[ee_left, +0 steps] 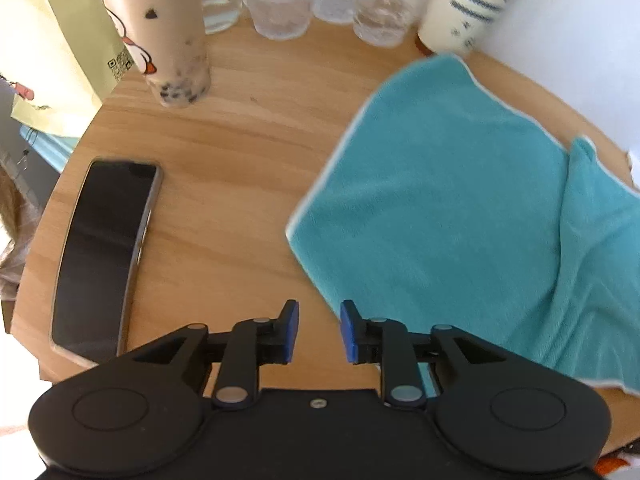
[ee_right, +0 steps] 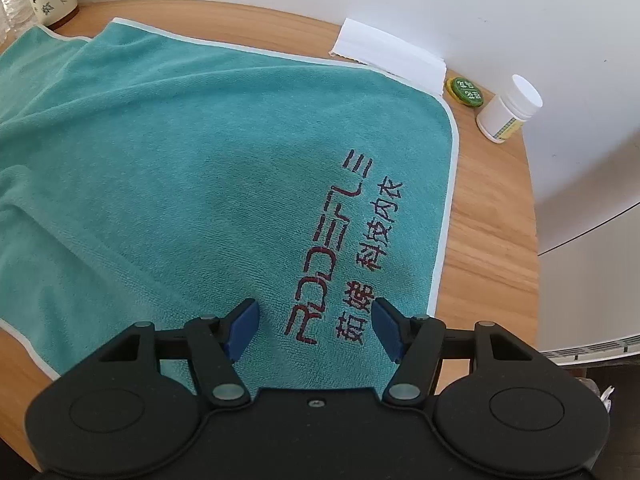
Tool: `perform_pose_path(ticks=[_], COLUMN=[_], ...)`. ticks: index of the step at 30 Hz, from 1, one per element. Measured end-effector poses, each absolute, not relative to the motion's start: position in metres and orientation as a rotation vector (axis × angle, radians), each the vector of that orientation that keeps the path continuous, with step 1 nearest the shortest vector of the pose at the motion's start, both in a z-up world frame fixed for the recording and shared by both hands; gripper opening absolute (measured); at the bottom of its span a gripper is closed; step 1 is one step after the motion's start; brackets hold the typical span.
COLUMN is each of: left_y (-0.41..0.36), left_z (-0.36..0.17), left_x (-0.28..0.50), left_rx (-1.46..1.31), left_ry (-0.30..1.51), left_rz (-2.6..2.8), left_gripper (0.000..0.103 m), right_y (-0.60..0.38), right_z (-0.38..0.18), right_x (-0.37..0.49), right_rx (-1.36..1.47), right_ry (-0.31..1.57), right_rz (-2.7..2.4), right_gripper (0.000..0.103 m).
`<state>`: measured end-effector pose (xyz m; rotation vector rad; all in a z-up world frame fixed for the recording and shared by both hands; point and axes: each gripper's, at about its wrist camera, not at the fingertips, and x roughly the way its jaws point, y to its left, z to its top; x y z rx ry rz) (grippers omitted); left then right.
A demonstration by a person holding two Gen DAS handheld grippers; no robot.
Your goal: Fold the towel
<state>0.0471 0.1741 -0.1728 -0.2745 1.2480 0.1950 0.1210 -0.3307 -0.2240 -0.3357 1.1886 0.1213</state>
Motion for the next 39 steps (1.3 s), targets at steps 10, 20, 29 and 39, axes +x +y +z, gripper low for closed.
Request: perform_pose_path(ticks=[10, 20, 29, 39], left_y=[0.182, 0.165, 0.121, 0.035], left_z=[-0.190, -0.193, -0.157, -0.177], left_x=[0.072, 0.082, 0.104, 0.119], left_rx=[-0.302, -0.232, -0.211, -0.107], left_ry=[1.204, 1.212, 1.131, 1.190], left_rz=[0.094, 0.056, -0.088, -0.323], left_gripper=[0.014, 0.006, 0.006, 0.006], right_y=[-0.326, -0.335, -0.338, -0.342], right_z=[-0.224, -0.223, -0.223, -0.224], right_x=[0.126, 0.121, 0.121, 0.119], right_rx=[-0.344, -0.272, -0.261, -0.234], right_ry=[1.212, 1.192, 1.186, 1.175], right_rz=[0.080, 0.062, 0.069, 0.074], right_gripper=[0.066, 0.066, 0.066, 0.066])
